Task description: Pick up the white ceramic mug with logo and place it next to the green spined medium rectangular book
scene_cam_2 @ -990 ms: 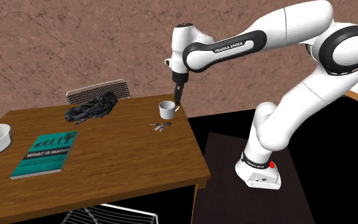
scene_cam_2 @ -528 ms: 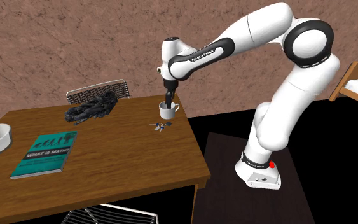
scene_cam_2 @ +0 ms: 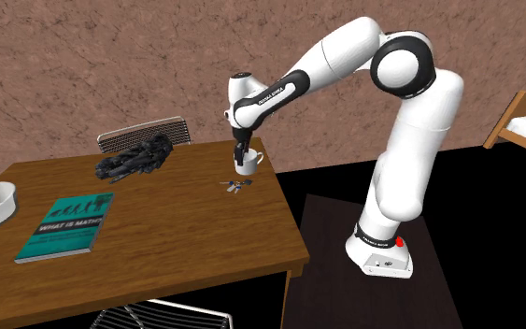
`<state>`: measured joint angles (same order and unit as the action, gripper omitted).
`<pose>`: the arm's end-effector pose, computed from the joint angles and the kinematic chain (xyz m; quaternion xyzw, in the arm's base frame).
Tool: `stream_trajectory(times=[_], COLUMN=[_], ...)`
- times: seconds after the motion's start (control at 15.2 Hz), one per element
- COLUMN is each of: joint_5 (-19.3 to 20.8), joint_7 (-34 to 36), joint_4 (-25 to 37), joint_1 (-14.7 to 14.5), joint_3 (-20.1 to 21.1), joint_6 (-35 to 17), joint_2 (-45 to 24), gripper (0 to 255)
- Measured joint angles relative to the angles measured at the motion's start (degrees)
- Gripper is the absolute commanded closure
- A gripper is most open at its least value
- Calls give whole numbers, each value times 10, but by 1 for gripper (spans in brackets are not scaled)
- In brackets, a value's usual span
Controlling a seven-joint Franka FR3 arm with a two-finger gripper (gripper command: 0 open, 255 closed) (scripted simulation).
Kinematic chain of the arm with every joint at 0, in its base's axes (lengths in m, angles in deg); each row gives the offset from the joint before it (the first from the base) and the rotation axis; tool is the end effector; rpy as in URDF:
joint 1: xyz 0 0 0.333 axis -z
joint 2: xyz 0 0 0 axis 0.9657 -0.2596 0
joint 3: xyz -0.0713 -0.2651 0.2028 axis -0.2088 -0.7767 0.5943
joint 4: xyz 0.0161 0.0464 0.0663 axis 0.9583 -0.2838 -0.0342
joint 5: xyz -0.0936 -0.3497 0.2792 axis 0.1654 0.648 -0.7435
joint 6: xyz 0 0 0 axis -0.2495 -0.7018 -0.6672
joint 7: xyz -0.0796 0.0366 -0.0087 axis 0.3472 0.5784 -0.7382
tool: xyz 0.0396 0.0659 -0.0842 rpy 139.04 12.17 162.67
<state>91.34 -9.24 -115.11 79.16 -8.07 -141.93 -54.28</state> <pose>0.5690 -0.1505 0.3569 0.9982 0.0500 0.0229 0.0246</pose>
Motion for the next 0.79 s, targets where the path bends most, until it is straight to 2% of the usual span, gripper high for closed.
stream_trajectory(times=[0.33,0.79], joint_5=[-5,-6], joint_7=[-3,-4], joint_4=[-11,-12], joint_1=[1,1], joint_3=[0,-1], joint_6=[-35,-41], joint_2=[-25,-30], gripper=[0,0])
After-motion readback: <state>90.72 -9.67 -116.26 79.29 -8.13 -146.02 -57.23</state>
